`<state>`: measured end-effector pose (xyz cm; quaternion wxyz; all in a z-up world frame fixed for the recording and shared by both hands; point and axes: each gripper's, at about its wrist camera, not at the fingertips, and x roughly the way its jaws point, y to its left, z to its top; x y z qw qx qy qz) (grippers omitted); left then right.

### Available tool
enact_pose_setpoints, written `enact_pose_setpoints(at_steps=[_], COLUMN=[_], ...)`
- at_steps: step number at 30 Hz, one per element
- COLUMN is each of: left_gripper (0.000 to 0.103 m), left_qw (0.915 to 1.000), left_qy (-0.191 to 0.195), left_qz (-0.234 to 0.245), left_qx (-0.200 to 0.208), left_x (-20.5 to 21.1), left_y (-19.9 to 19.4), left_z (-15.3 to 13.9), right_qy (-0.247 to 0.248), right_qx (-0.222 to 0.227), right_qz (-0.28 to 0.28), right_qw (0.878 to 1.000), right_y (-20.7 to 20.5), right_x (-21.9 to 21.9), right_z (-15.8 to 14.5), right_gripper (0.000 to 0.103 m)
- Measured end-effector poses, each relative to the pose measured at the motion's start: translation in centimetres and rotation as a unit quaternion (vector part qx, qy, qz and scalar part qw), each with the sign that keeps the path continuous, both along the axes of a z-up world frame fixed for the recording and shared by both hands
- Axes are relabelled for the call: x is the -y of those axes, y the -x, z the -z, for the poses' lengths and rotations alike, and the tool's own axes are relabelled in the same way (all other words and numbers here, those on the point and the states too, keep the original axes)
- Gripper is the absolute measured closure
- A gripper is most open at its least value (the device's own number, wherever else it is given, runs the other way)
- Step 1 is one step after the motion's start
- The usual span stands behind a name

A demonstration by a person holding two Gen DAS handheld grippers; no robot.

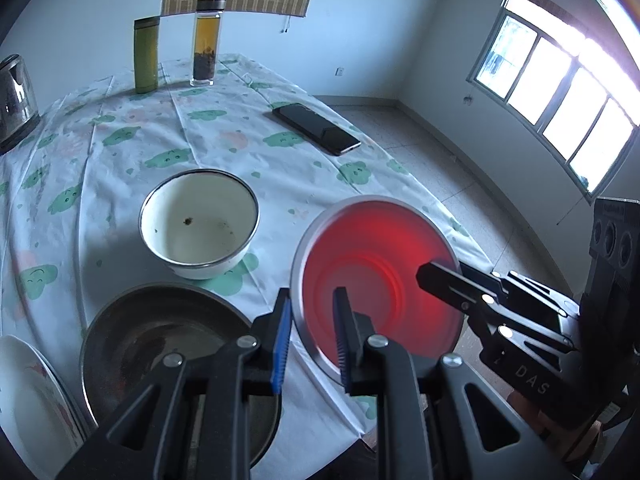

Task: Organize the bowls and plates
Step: 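Lift and carry the red plastic bowl with both grippers over the steel bowl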

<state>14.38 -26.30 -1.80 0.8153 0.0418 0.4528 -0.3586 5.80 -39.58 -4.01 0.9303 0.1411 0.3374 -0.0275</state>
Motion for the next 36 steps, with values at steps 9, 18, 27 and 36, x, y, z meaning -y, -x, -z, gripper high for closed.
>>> enact_pose_setpoints(at_steps=[9, 18, 27, 36], left_gripper=[0.085, 0.085, 0.085, 0.085], left_qw=[0.9999, 0.9995, 0.9987, 0.9976], left_qy=[0.013, 0.025, 0.037, 0.047], left_qz=[-0.009, -0.017, -0.033, -0.050], left_qx=[0.004, 0.004, 0.008, 0.012], left_x=[-1.2, -2.3, -4.0, -5.6], left_y=[0.2, 0.3, -0.1, -0.3], left_z=[-0.7, -0.9, -1.5, -1.9], right_qy=[0.003, 0.002, 0.007, 0.010], right_qx=[0.006, 0.009, 0.016, 0.019], right_qz=[-0.010, -0.018, -0.032, -0.047], right_qw=[1.000, 1.000, 0.999, 0.999], right_y=[0.1, 0.2, 0.0, -0.5], right_x=[-1.1, -1.8, -3.2, -4.5], right_z=[-0.7, -1.0, -1.8, -2.0], right_gripper=[0.081, 0.081, 0.081, 0.081])
